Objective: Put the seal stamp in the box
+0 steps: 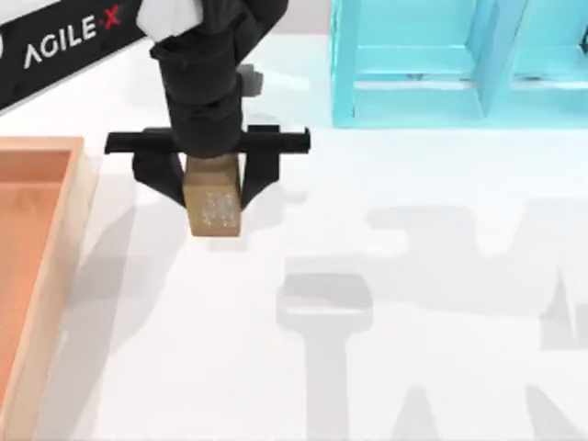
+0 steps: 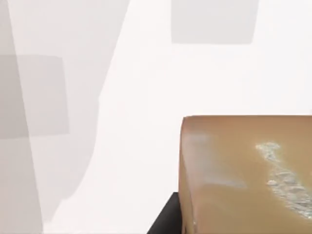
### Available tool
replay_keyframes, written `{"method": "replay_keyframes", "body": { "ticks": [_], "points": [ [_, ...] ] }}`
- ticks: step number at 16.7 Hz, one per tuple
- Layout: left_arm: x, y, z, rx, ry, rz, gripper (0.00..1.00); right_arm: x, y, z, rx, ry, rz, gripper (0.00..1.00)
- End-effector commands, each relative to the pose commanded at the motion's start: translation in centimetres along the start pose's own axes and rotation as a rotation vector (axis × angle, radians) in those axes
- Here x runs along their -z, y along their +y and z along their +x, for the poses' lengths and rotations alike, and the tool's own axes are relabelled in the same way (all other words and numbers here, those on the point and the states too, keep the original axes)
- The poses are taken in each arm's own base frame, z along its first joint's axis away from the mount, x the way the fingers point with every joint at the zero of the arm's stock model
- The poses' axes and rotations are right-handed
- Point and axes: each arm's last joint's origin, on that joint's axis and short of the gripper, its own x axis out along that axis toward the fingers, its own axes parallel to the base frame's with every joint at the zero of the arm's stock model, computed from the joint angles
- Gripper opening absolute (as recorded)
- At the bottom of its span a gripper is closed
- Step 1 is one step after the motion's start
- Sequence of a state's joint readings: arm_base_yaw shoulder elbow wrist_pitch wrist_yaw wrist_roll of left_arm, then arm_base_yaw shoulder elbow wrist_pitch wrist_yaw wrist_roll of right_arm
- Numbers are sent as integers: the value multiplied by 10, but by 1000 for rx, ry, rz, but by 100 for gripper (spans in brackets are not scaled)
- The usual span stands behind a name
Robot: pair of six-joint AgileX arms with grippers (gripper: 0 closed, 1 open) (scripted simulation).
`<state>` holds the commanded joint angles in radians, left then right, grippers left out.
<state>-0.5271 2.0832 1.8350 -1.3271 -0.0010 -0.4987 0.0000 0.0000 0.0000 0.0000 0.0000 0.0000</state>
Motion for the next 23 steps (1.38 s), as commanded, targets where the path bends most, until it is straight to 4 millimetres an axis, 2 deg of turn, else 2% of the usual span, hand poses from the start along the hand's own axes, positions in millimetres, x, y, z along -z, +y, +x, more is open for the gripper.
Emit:
{"method": "replay_keyframes", "body": {
  "ticks": [5, 7, 10, 14, 17, 18, 20, 23],
  "points": [
    [-1, 2, -1, -1, 2, 0, 0, 0, 0, 0, 0, 0, 0, 100],
    [-2, 16, -3, -2, 6, -4, 0, 0, 0, 0, 0, 0, 0, 100],
    [-10, 65, -13, 0, 7, -22, 0, 0, 0, 0, 0, 0, 0, 100],
    [-14, 157, -23, 3, 5, 11, 0, 0, 0, 0, 0, 0, 0, 100],
    [0, 233, -31, 4, 3, 23, 0, 0, 0, 0, 0, 0, 0, 100],
    [8, 253, -34, 4, 1, 19, 0, 0, 0, 0, 0, 0, 0, 100],
    [25, 280, -40, 4, -3, 10, 0, 0, 0, 0, 0, 0, 0, 100],
    [39, 295, -43, 5, -4, -1, 0, 0, 0, 0, 0, 0, 0, 100]
  ]
}}
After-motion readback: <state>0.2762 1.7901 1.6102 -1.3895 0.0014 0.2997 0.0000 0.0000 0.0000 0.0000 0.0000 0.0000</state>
